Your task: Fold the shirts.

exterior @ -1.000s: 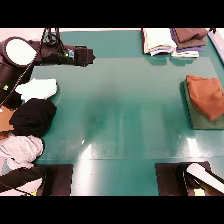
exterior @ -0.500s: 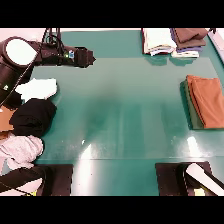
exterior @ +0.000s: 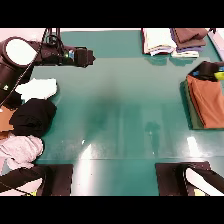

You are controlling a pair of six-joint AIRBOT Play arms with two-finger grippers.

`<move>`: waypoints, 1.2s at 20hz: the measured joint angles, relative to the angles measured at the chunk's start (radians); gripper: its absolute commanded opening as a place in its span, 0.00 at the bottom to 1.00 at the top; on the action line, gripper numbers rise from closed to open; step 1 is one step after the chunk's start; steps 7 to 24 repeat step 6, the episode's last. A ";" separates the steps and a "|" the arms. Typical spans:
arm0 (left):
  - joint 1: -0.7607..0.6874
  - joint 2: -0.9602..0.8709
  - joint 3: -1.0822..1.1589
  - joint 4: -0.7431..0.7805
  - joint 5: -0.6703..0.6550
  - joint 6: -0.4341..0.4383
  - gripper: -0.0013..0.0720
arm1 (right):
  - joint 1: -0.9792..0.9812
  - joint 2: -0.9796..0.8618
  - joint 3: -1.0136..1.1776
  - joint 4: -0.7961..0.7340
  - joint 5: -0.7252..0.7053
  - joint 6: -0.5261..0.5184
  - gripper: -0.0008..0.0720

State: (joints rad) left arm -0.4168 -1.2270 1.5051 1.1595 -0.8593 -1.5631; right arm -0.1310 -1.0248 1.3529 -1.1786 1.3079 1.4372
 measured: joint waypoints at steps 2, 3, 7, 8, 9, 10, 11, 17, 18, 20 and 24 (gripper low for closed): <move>0.000 0.000 0.000 0.000 0.003 0.000 0.05 | 0.086 0.000 0.003 -0.001 -0.010 -0.012 0.04; 0.000 0.000 0.000 0.000 0.004 0.000 0.05 | 0.121 0.000 0.004 -0.002 -0.015 -0.019 0.04; 0.000 0.000 0.000 0.000 0.006 0.000 0.05 | 0.177 0.000 0.005 -0.003 -0.022 -0.027 0.04; 0.000 0.000 0.000 0.000 0.006 0.000 0.05 | 0.177 0.000 0.005 -0.003 -0.022 -0.027 0.04; 0.000 0.000 0.000 0.000 0.006 0.000 0.05 | 0.177 0.000 0.005 -0.003 -0.022 -0.027 0.04; 0.000 0.000 0.000 0.000 0.006 0.000 0.05 | 0.177 0.000 0.005 -0.003 -0.022 -0.027 0.04; 0.000 0.000 0.000 0.000 0.006 0.000 0.05 | 0.177 0.000 0.005 -0.003 -0.022 -0.027 0.04; 0.000 0.000 0.000 0.000 0.006 0.000 0.05 | 0.177 0.000 0.005 -0.003 -0.022 -0.027 0.04; 0.000 0.000 0.000 0.000 0.006 0.000 0.05 | 0.177 0.000 0.005 -0.003 -0.022 -0.027 0.04; 0.000 0.000 0.000 0.000 0.006 0.000 0.05 | 0.177 0.000 0.005 -0.003 -0.022 -0.027 0.04; 0.000 0.000 0.000 0.000 0.006 0.000 0.05 | 0.177 0.000 0.005 -0.003 -0.022 -0.027 0.04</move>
